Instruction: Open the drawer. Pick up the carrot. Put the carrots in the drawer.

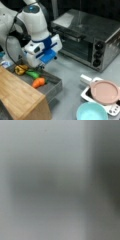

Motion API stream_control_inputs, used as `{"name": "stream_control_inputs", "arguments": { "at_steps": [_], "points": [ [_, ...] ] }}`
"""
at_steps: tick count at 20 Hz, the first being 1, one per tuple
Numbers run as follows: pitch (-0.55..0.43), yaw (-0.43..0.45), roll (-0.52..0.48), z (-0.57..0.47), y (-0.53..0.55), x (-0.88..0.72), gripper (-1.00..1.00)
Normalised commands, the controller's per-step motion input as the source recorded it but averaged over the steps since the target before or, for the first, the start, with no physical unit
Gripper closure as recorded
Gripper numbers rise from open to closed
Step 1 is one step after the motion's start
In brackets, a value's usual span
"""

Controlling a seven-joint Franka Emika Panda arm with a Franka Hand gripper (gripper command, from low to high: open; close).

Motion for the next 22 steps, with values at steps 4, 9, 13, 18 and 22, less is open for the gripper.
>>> {"name": "stream_control_inputs", "arguments": {
  "at_steps": [4, 9, 13, 18, 22],
  "points": [
    [-0.024, -0.020, -0.169, -0.05, -0.08, -0.04, -1.00],
    [0.010, -0.005, -0.210, 0.01, -0.11, -0.03, -1.00],
    [0.030, -0.001, -0.183, 0.05, -0.13, -0.05, -1.00],
    [0.041, 0.011, -0.149, 0.04, -0.16, -0.05, -1.00],
    [0.060, 0.050, -0.139, 0.05, -0.18, -0.06, -1.00]
  ]
}}
